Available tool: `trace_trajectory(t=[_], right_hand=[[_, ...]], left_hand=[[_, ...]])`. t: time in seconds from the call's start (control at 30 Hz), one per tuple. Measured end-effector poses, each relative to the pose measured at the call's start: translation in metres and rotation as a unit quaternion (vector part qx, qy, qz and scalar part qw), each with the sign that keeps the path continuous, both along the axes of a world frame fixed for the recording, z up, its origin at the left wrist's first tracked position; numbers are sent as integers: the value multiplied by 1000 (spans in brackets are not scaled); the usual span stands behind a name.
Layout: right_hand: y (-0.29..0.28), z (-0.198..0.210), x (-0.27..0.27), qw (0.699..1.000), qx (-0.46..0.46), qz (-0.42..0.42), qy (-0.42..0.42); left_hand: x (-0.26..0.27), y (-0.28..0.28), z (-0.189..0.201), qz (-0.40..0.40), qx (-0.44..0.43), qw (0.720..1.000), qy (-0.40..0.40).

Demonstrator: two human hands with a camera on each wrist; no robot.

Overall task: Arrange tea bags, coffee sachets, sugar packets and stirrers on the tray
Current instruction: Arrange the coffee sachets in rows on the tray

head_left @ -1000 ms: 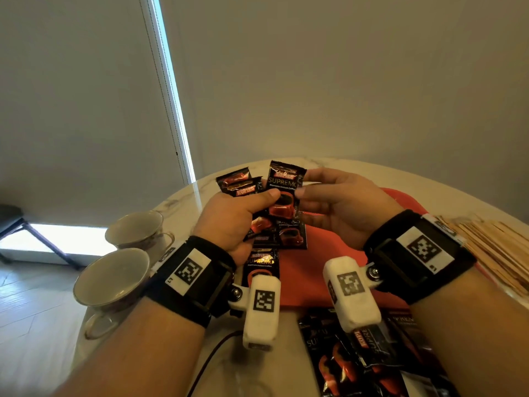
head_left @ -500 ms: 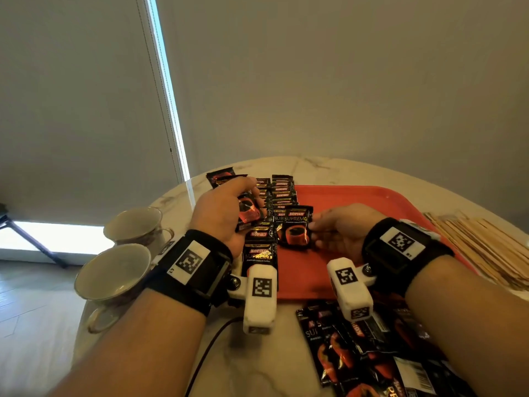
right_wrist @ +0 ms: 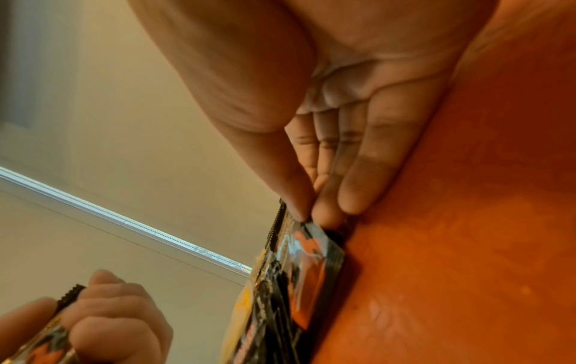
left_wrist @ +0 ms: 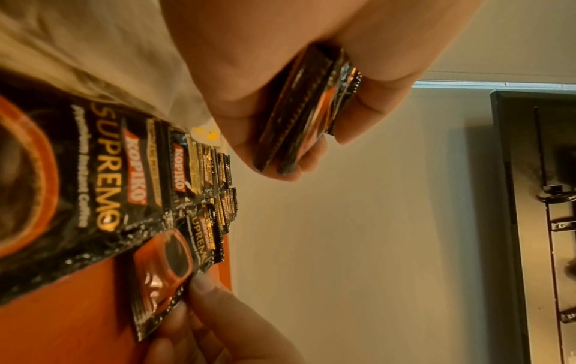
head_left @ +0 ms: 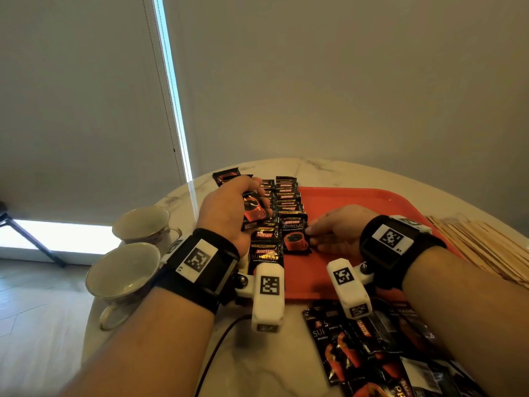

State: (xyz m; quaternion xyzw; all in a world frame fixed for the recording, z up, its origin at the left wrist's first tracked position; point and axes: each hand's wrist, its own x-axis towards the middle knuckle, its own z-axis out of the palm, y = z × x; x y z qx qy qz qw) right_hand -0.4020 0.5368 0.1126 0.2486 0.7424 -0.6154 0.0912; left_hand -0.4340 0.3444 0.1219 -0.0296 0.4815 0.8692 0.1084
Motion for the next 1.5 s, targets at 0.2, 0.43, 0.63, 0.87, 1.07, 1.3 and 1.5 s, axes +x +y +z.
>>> trace_trajectory(t=[0.2, 0.43, 0.63, 0.87, 1.07, 1.3, 1.5], right_hand=[[-1, 0, -1, 1000, 27, -2, -2], [3, -1, -1, 1000, 6, 1, 9], [2, 8, 5, 988, -97, 10, 116], [-20, 15, 18, 965, -134, 161, 159], [-18, 11, 13, 973, -88, 123, 175], [-16, 19, 16, 976, -57, 134, 162], [-21, 23, 18, 976, -93, 87, 177]], left_hand=[[1, 0, 0, -8, 5, 1000, -5], [-1, 1, -5, -17, -8, 1000, 2], [-1, 5, -4, -38, -34, 999, 2], [3, 11, -8, -53, -66, 996, 36], [-3, 9, -7, -58, -30, 998, -12], [1, 9, -3, -76, 2, 996, -41], [6, 7, -7, -113, -78, 989, 51]])
